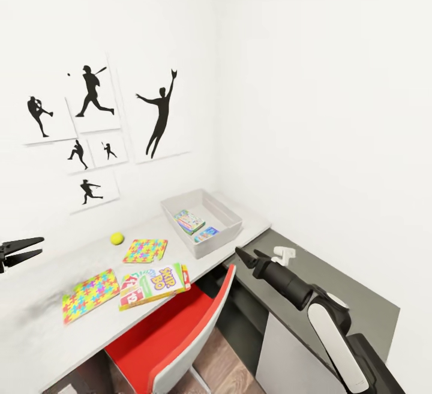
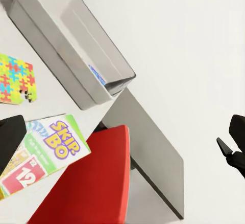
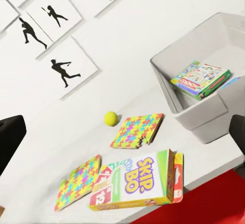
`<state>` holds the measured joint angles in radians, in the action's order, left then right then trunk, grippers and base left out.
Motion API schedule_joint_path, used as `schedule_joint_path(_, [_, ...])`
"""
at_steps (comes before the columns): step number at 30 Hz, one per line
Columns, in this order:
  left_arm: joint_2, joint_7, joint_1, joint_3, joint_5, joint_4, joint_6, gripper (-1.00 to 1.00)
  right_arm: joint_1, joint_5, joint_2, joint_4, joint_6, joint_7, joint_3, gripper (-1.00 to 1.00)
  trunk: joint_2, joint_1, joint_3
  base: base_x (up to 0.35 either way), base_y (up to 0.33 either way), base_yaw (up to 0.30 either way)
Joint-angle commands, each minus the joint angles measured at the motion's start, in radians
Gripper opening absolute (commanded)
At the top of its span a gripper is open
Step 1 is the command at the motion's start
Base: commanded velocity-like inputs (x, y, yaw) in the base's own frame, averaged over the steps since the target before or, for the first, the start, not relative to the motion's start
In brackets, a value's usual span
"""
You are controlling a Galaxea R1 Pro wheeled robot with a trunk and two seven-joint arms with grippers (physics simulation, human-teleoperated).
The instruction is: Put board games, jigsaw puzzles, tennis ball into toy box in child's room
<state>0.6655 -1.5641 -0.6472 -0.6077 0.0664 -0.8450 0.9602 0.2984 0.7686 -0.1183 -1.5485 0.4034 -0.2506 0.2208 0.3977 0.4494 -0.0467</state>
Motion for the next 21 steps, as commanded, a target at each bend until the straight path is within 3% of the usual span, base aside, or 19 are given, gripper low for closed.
schedule_joint_path(1, [0.000, -0.007, -0.002, -0.001, 0.007, 0.000, 0.011, 1.00, 0.001, 0.006, 0.000, -0.001, 0.004, 0.001, 0.000, 1.00, 0.002, 0.001, -0.002, -0.036, 0.000, 0.276])
schedule_joint_path(21, [-0.001, -0.007, 0.000, -0.001, 0.006, 0.002, 0.011, 1.00, 0.001, 0.003, 0.005, -0.001, 0.005, 0.001, 0.000, 1.00, 0.002, 0.001, 0.006, -0.004, 0.000, 0.277])
